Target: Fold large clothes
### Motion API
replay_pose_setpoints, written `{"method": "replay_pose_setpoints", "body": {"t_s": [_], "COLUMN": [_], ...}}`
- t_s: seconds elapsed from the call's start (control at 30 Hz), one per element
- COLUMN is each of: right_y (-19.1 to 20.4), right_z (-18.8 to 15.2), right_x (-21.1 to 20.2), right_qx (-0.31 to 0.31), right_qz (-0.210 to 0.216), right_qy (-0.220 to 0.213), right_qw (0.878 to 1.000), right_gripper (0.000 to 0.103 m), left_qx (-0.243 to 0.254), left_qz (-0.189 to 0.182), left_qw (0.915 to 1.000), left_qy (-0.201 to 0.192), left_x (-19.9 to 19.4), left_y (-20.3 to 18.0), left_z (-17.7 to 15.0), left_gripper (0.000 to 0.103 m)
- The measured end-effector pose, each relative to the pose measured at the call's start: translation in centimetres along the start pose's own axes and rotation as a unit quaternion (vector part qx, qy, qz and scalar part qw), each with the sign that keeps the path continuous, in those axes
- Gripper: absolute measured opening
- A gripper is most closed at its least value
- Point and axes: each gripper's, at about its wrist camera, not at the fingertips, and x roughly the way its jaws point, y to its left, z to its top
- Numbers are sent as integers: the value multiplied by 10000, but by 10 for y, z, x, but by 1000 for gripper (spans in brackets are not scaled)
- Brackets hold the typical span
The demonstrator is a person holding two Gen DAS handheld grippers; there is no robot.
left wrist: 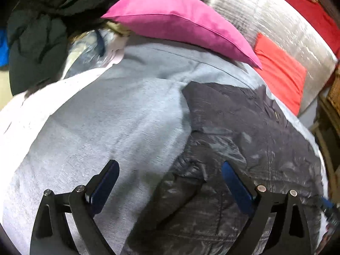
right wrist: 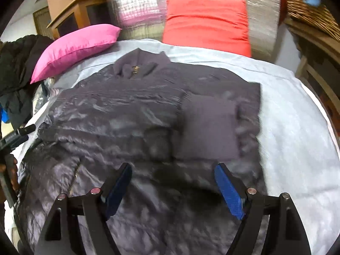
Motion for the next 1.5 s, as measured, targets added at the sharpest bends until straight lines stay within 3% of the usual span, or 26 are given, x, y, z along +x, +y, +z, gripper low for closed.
{"method": "replay_pose_setpoints", "body": {"t_s": [0.13,0.23,0.27,0.37,0.5,0.63,0.77,0.93,1.03,1.13,1.23,1.5], "right_y": [2,9,9,0,4,-7,-36,-79,-93,-84,-70,-64], "right_z": [13,25,28,25,26,18,-21,-107,-164,-203,-225,-244], "right_x": [-12,-13,-5,36,34,-10,-57,-100,-119,-133,-137,-135], "right_qx": [-3,-69,-53,23,37,332,728,1579,2283,2440,2430,2573], "right_qz": [72,103,65,-158,-205,4,37,283,795,1187,1583,1918], "right_qy": [-234,-402,-359,227,60,-285,-382,-104,94,120,112,-2], "right_qw": [9997,9991,9993,9996,9998,9990,9966,9870,9703,9624,9570,9471], "right_gripper": [83,83,83,84,84,84,84,84,84,84,84,84], "left_qx": [195,298,277,401,327,183,254,101,48,57,2,-203], "left_qz": [41,405,460,535,355,7,-253,-500,-723,-848,-951,-983], "left_qw": [9998,9983,9974,9971,9980,9996,9993,9987,9973,9960,9946,9923], "left_qy": [-2,294,488,360,415,191,-124,-15,136,267,420,723], "left_x": [8,33,44,46,41,6,-44,-99,-120,-133,-138,-130], "left_y": [-13,-17,-15,-16,-10,7,33,81,97,101,101,93], "left_z": [8,6,3,-4,0,-5,-20,-61,-89,-116,-138,-166], "left_gripper": [97,97,97,97,97,97,97,97,97,97,97,97]}}
